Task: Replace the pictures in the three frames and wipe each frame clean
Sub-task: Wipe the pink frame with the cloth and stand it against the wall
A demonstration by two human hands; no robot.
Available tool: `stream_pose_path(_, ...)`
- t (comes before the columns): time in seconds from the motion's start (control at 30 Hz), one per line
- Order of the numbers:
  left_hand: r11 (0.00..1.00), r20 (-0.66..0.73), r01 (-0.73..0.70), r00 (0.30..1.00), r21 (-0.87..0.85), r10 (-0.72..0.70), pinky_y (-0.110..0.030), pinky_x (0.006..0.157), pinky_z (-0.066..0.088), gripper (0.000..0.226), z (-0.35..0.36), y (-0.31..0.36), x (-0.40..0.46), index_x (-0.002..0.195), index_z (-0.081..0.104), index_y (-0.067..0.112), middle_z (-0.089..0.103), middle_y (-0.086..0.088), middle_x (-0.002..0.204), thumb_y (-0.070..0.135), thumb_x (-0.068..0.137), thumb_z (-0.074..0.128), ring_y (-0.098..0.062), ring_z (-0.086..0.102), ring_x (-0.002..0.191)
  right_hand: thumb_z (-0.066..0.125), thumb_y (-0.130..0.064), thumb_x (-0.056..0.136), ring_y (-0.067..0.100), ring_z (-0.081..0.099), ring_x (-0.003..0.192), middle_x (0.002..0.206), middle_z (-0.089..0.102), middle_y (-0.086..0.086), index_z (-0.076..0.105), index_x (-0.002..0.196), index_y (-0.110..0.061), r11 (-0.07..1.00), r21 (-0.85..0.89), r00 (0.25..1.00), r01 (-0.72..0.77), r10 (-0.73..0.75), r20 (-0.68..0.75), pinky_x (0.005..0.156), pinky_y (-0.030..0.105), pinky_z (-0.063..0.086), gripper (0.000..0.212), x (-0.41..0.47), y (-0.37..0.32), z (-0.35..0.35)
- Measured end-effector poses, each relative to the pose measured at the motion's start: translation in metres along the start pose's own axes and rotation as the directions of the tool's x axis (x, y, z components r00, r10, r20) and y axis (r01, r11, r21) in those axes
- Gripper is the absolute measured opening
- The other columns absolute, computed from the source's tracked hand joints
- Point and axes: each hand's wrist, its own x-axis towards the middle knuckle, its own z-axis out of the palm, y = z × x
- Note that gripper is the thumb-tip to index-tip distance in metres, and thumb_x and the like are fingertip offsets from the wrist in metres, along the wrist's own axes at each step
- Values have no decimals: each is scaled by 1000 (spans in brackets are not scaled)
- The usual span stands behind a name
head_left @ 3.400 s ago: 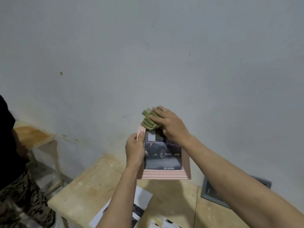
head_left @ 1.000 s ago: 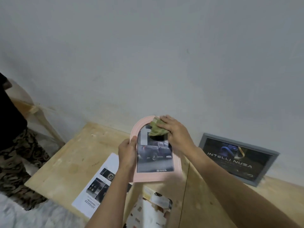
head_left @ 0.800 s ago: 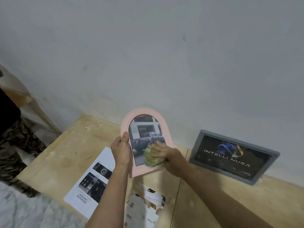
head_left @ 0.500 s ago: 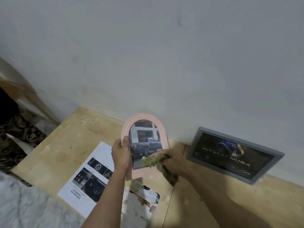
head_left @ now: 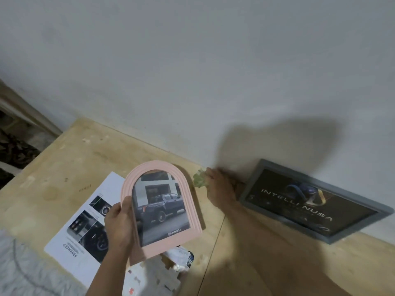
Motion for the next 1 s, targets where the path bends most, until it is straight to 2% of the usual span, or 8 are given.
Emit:
stream_pose_path(0.1,1000,-4,24,1000,-8,-24,-41,59,51,33,-3,-13,3,88,60,5,60,-25,76,35,100,55,-32,57,61,40,-42,90,33,15,146,160,17,9,21,152,-16,992,-65,981,-111,119,150,118,52,16,69,-15,-2,40)
stream_pose_path(0.23,999,-5,36,999,-11,-36,-52,69,55,34,-5,-18,2,89,63,6,63,-26,83,38,98,58,-35,60,68,31,-49,97,32,-10,147,161,-12,5,-5,153,-21,977,-82,921,-199,215,325,117,50,-6,72,-3,-8,34)
stream_pose_path(0.4,999,72,-11,997,-50,14,-35,55,50,37,-10,-8,-10,91,62,-1,60,-19,76,34,101,55,-31,57,62,45,-40,90,24,33,136,145,40,0,43,137,-27,915,283,943,-289,220,250,113,49,25,50,-6,-20,-6)
stream_pose_path(0.47,997,95,-69,993,-40,73,-33,55,49,41,-11,-9,-10,90,63,-6,61,-21,78,33,101,55,-33,59,66,44,-36,89,15,52,118,128,58,-5,59,124,-21,651,634,908,-418,268,323,106,36,39,41,-21,-37,-25)
stream_pose_path(0.57,991,174,-129,976,-35,134,-36,62,53,40,-20,-7,-26,88,65,-4,67,-20,80,32,102,54,-34,64,70,47,-13,95,20,59,74,86,63,16,63,105,2,325,785,846,-528,289,449,68,20,51,25,-70,-66,-66)
stream_pose_path(0.7,983,268,-158,947,-90,176,-34,61,41,41,-31,-4,-59,77,56,-6,54,-18,69,28,100,56,-25,52,65,57,-4,88,22,69,78,89,71,15,70,103,-1,447,768,882,-459,332,334,69,27,59,21,-134,-82,-105)
stream_pose_path(0.87,957,423,-245,860,-153,288,-28,52,28,42,-40,11,-111,66,35,13,28,-3,62,27,99,57,-16,29,56,67,-2,83,10,60,59,73,68,5,72,96,-2,379,837,867,-396,454,205,54,20,45,14,-200,-88,-148)
stream_pose_path(1.0,938,628,-335,712,-89,314,-24,52,37,36,-40,23,-140,73,52,7,48,-6,63,32,99,58,-13,43,52,68,-3,79,16,61,69,80,71,7,75,89,-10,419,835,841,-357,532,93,65,30,45,14,-254,-80,-182)
